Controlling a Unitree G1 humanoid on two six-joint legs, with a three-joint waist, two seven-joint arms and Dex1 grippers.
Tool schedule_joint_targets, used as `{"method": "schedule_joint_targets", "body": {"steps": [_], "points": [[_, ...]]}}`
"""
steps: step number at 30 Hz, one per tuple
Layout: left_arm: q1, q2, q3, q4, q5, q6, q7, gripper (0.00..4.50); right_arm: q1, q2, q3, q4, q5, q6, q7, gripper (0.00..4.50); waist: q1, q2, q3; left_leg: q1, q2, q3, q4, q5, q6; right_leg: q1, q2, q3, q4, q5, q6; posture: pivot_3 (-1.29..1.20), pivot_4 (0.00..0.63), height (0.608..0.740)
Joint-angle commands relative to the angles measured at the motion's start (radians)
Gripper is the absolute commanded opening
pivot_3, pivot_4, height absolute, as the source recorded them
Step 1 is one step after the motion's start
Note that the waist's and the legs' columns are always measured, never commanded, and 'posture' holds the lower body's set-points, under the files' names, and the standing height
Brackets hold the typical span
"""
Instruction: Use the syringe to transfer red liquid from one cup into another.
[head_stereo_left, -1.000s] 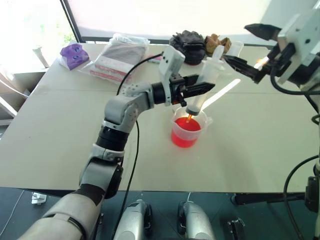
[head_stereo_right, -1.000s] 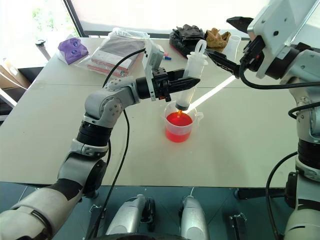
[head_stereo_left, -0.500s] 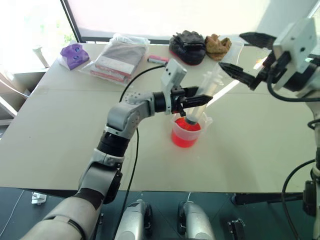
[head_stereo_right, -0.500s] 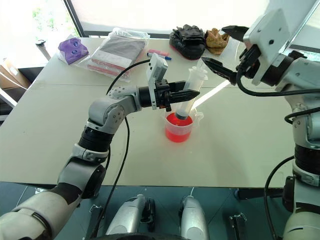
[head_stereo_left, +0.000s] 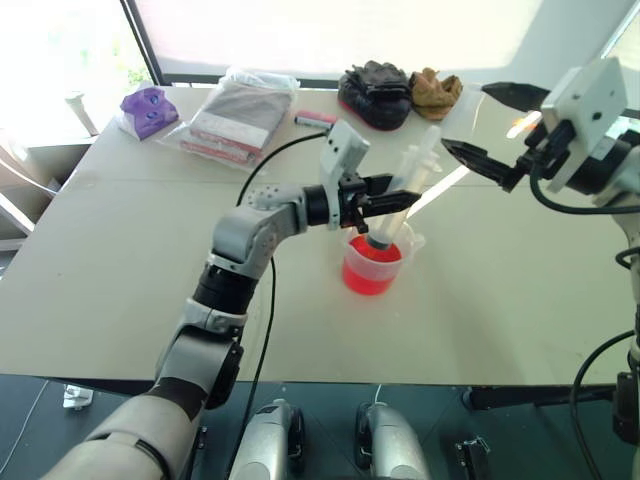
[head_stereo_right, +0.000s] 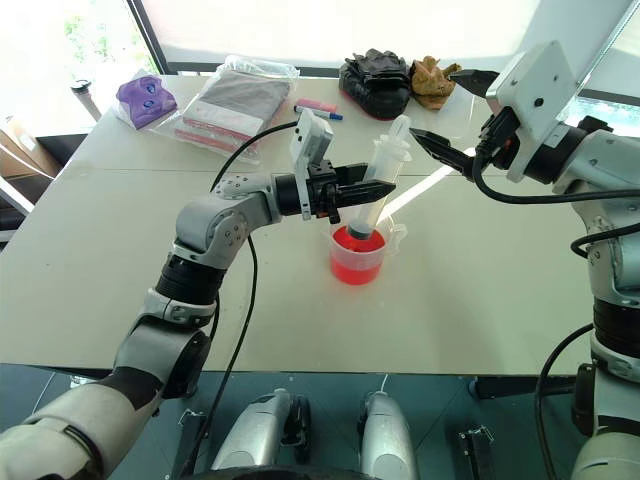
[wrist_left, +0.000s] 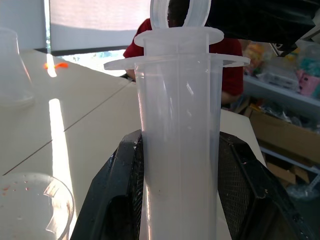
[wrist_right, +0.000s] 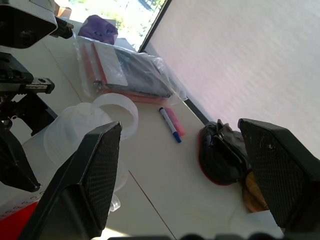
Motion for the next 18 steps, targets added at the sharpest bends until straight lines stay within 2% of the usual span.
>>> {"method": "schedule_joint_targets", "body": {"steps": [1,10,18], "points": [[-0.009,-0.004,0.006,-0.044,-0.007,-0.02,-0.006,1.55,-0.017,-0.001,-0.027,-0.026,0.006,-0.004,-0.011,3.9,0.0,0.0,0.0,0.0,0.0,0.0,0.0,0.0,0.0,0.0,0.0,0.0,0.0,0.0,0.0,0.0,0.15,0.74],[0.026,-0.001,-0.031,-0.069,0.016,-0.035,-0.02,1.55,-0.038,0.059,0.058,0.002,-0.027,-0.046,-0.006,3.9,-0.001,0.0,0.0,0.0,0.0,0.0,0.0,0.0,-0.001,0.0,0.0,0.0,0.0,0.0,0.0,0.0,0.15,0.74],[0.045,0.005,-0.045,-0.064,0.039,-0.062,-0.025,1.55,-0.058,0.099,0.082,0.021,-0.054,-0.063,-0.004,3.9,0.0,0.0,0.0,0.0,0.0,0.0,0.0,0.0,-0.001,0.0,0.0,0.0,0.0,0.0,0.0,0.0,0.15,0.74]]}}
